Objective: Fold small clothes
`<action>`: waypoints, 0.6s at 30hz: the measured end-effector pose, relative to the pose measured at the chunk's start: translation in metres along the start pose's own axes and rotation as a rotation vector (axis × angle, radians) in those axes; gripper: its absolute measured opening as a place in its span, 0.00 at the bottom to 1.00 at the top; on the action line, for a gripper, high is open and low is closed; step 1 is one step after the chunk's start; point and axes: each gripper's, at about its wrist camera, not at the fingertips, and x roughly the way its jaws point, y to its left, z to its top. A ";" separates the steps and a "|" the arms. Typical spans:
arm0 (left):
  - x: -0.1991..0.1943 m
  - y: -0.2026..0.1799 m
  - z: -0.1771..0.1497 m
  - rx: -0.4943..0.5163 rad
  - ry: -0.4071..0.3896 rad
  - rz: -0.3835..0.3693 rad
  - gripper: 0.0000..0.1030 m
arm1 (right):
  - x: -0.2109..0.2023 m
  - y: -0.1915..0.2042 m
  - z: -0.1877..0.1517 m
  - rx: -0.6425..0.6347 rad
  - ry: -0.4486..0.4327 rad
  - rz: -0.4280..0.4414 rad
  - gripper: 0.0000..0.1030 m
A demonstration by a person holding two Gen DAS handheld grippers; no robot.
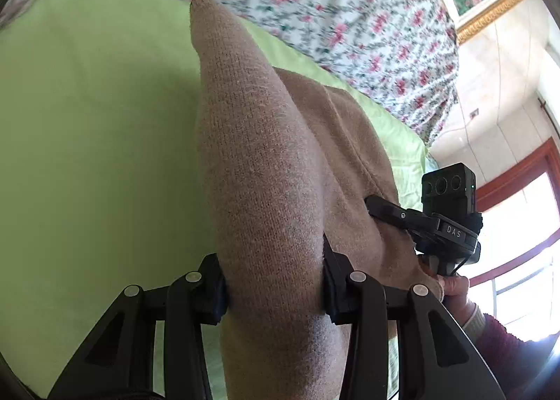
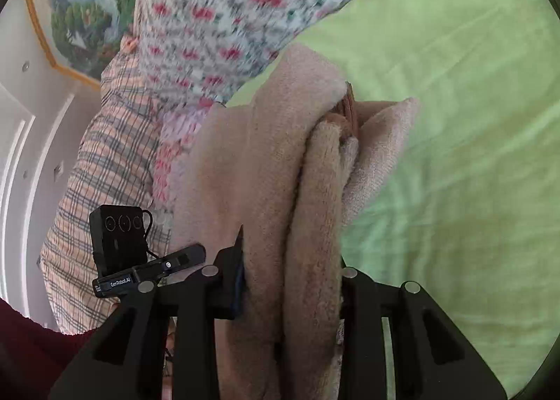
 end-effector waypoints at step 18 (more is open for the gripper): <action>-0.029 0.052 -0.039 -0.155 -0.053 0.108 0.56 | 0.018 0.015 -0.021 -0.030 0.045 -0.259 0.49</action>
